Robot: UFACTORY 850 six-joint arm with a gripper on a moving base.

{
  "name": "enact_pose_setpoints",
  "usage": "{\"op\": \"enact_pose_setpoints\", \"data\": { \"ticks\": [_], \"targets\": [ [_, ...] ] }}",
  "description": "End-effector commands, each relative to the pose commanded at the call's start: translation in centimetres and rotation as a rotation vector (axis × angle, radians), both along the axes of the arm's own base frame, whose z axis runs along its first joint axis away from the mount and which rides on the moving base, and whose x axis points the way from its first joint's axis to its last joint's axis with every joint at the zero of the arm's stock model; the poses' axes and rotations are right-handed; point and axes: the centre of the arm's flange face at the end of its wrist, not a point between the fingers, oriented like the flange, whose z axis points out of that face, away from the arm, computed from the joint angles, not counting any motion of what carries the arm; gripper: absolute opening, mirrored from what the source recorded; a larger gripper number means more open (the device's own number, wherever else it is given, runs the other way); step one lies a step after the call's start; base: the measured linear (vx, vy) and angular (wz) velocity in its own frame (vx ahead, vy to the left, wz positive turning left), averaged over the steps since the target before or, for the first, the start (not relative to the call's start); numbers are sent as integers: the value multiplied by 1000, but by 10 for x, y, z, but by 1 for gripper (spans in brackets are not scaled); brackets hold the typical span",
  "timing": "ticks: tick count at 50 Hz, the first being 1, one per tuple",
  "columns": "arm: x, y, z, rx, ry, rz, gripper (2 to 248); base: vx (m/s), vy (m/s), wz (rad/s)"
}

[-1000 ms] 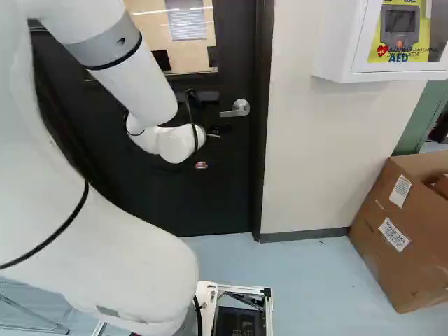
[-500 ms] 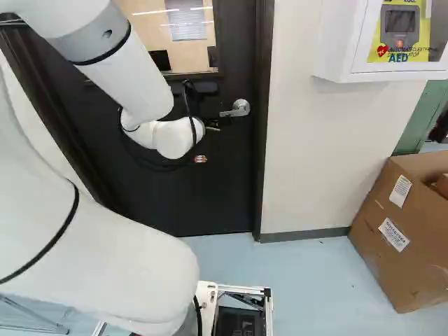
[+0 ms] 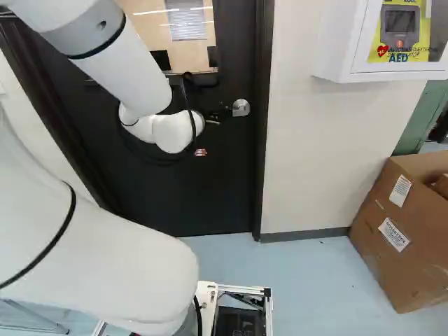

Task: Open the door and move inside

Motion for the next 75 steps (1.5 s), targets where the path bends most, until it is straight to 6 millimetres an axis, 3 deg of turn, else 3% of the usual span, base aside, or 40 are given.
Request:
{"op": "enact_pose_setpoints", "data": {
  "ticks": [41, 75],
  "targets": [
    [39, -8, 3, 0, 11, -16, 247, 0, 0, 0],
    [43, -8, -30, 3, 86, -17, 247, 0, 0, 0]
  ]
}}
